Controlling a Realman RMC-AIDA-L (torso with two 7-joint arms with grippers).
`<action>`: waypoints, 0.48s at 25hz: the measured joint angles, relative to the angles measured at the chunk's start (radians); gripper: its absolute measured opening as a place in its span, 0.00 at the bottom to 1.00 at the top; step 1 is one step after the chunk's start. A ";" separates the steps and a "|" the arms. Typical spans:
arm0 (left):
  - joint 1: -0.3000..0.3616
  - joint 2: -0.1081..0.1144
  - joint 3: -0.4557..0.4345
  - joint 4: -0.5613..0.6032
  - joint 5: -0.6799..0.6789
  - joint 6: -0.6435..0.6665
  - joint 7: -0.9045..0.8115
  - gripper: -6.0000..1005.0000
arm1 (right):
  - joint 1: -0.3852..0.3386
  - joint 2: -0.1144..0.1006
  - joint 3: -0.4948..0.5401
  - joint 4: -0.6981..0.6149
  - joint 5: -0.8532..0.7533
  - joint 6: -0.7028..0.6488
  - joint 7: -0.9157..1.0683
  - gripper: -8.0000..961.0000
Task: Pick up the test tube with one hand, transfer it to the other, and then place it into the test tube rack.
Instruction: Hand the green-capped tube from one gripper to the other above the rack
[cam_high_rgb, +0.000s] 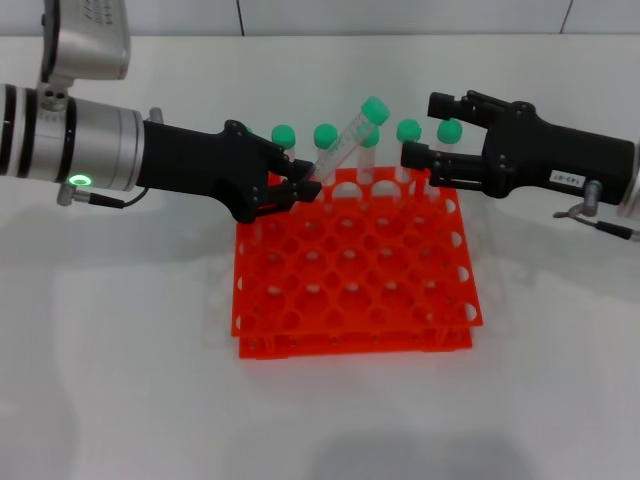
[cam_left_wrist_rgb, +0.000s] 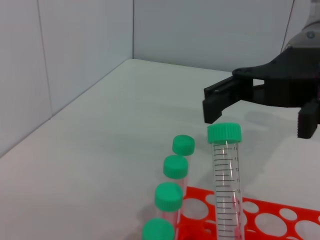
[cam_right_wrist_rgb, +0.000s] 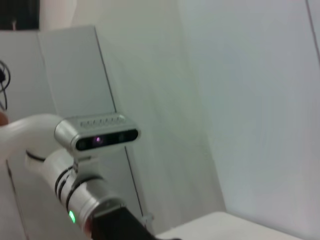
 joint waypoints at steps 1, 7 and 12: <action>-0.001 -0.002 0.001 -0.001 0.000 -0.005 0.004 0.20 | 0.010 0.000 0.000 0.029 0.018 0.000 -0.011 0.91; -0.004 -0.010 0.010 -0.001 0.001 -0.008 0.018 0.20 | 0.049 0.004 -0.001 0.156 0.114 -0.001 -0.069 0.91; -0.006 -0.014 0.011 0.000 0.002 -0.008 0.023 0.20 | 0.069 0.004 -0.048 0.217 0.198 -0.003 -0.084 0.91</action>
